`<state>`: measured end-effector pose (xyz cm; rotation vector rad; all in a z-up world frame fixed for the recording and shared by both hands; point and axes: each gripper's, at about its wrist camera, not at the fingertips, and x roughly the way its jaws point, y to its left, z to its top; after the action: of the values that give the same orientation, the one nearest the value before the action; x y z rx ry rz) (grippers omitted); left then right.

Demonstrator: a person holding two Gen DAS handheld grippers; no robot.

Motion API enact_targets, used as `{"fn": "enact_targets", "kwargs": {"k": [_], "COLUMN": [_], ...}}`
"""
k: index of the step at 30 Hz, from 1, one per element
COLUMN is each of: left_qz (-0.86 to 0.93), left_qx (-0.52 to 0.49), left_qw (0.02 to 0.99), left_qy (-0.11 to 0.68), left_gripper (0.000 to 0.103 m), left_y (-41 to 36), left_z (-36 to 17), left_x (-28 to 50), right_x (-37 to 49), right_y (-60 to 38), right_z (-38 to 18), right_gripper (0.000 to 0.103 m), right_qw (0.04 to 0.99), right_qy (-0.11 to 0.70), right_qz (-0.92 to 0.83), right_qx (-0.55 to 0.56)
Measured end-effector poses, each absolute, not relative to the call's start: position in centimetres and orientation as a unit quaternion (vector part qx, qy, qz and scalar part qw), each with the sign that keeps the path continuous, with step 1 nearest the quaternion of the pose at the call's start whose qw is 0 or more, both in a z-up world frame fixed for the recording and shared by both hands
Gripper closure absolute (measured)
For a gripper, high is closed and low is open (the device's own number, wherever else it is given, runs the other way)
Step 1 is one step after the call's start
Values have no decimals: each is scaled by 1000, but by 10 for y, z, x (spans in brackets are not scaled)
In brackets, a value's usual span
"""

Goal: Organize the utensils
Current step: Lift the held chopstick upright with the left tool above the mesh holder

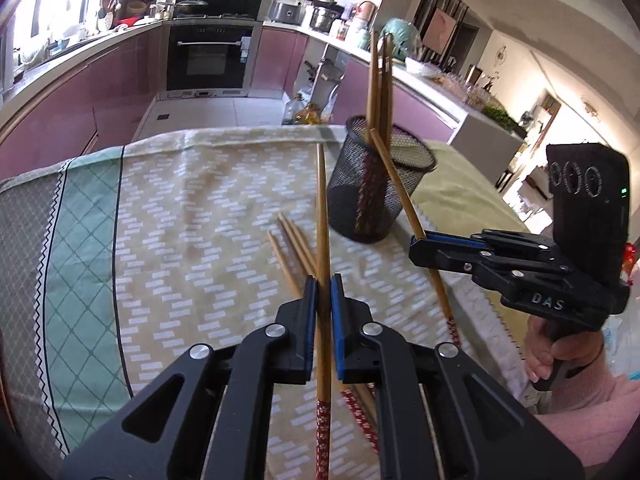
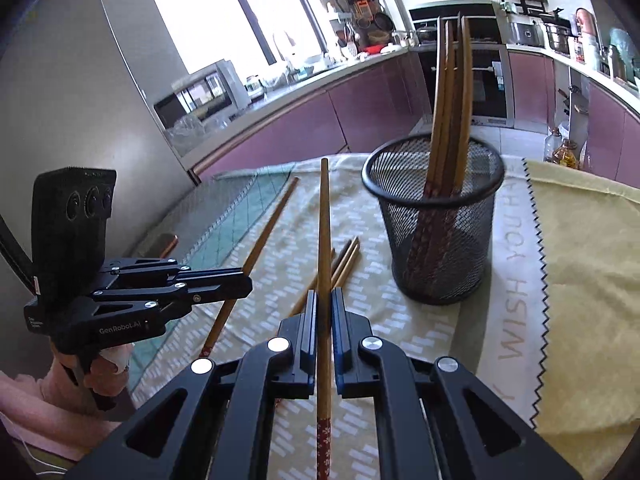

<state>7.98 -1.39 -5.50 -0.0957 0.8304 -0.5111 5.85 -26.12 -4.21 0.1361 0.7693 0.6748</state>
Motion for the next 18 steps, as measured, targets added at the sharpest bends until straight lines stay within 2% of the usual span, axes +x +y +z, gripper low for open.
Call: {"fn": "enact_targets", "kwargs": {"k": [18], "left_qz": [-288], "left_qx": [-83], "left_qw": [893], "left_qy": [336], "left_gripper": [95], "left_y": [-4], "left_z": [0], "left_x": [73], "right_x": [53], "right_y": [-304], "right_z": [1], "right_gripper": [97], "right_qw": [891], "right_qy": [300], "right_qz": [322], "right_qx": [114]}}
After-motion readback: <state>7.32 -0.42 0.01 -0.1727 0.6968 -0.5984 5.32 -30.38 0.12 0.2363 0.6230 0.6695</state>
